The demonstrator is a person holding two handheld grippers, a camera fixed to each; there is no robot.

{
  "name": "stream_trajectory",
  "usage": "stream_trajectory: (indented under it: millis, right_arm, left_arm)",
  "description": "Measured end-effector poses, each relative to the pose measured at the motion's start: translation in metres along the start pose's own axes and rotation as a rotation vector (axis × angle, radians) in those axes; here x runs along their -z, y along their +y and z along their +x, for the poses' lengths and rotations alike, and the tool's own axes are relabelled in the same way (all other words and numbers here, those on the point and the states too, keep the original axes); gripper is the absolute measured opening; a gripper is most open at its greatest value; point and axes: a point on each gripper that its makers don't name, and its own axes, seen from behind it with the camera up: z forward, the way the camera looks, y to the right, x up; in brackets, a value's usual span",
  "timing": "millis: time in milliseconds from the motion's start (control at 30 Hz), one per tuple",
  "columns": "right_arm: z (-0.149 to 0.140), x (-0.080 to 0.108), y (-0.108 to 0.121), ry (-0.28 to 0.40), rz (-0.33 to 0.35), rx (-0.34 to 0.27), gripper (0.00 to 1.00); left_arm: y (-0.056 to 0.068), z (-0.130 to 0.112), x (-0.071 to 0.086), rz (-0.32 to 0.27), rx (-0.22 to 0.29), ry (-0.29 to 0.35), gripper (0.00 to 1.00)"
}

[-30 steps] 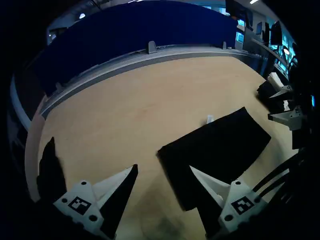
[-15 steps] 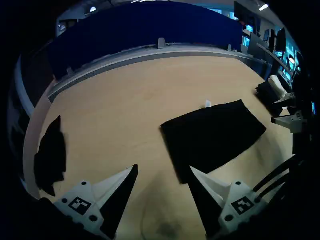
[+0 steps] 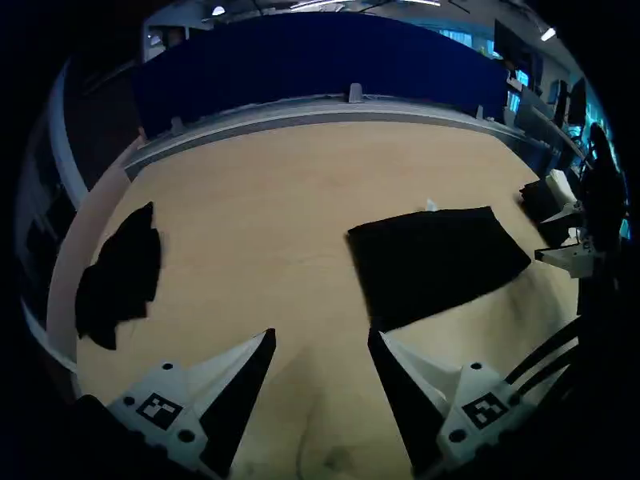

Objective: Fold towel

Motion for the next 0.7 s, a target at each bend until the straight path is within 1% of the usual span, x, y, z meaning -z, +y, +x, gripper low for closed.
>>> stream_trajectory:
  millis: [200,367,400,500,700]
  right_arm:
    - [-0.012,-0.008,-0.011,-0.043,0.047,0.072,0.99]
    - [-0.019,-0.014,-0.015,-0.076,0.078,0.121,0.96]
    - [-0.021,-0.015,-0.014,-0.082,0.081,0.128,0.94]
    - [-0.025,-0.017,-0.012,-0.098,0.086,0.141,0.82]
    - [-0.035,-0.023,-0.009,-0.12,0.1,0.135,0.63]
  left_arm:
    - [-0.013,-0.031,0.025,0.046,0.07,-0.017,0.85]
    - [-0.023,-0.06,0.043,0.082,0.113,-0.042,0.85]
    - [-0.025,-0.065,0.046,0.088,0.12,-0.048,0.85]
    - [-0.028,-0.076,0.051,0.102,0.139,-0.062,0.85]
    - [-0.029,-0.083,0.059,0.108,0.154,-0.066,0.85]
